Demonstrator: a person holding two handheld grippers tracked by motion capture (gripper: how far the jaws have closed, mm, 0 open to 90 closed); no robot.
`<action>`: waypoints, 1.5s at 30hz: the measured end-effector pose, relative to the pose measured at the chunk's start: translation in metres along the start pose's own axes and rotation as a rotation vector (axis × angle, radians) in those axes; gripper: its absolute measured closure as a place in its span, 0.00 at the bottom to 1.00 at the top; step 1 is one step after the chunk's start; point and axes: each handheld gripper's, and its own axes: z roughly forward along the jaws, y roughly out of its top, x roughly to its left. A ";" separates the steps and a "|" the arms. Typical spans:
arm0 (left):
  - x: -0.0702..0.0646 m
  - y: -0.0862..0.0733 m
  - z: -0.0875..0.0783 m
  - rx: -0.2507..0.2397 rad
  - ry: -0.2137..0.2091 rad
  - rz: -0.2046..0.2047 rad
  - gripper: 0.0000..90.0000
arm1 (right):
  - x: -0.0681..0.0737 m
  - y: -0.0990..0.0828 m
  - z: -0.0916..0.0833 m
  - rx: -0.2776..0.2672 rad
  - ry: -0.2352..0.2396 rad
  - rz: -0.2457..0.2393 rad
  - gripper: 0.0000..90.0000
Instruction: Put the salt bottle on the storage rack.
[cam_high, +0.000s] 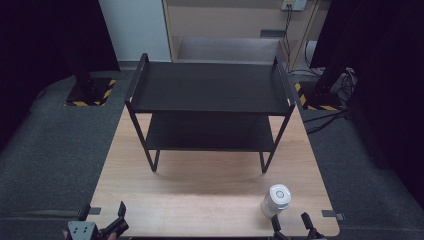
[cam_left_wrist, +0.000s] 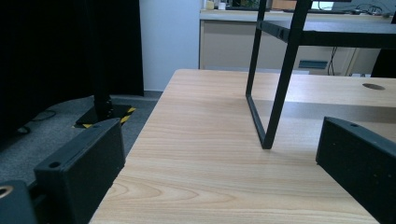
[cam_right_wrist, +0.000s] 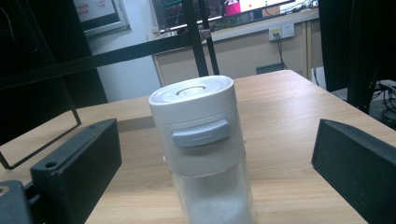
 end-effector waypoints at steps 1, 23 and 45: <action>0.000 0.000 0.000 0.001 -0.002 -0.001 0.00 | 0.000 0.000 -0.001 -0.002 -0.001 -0.005 0.02; 0.005 -0.003 -0.005 0.006 -0.012 -0.012 0.00 | 0.018 -0.010 0.001 0.027 -0.009 -0.042 0.02; 0.010 -0.004 -0.002 0.025 -0.013 -0.015 0.00 | 0.027 -0.006 0.060 0.025 -0.059 -0.131 0.10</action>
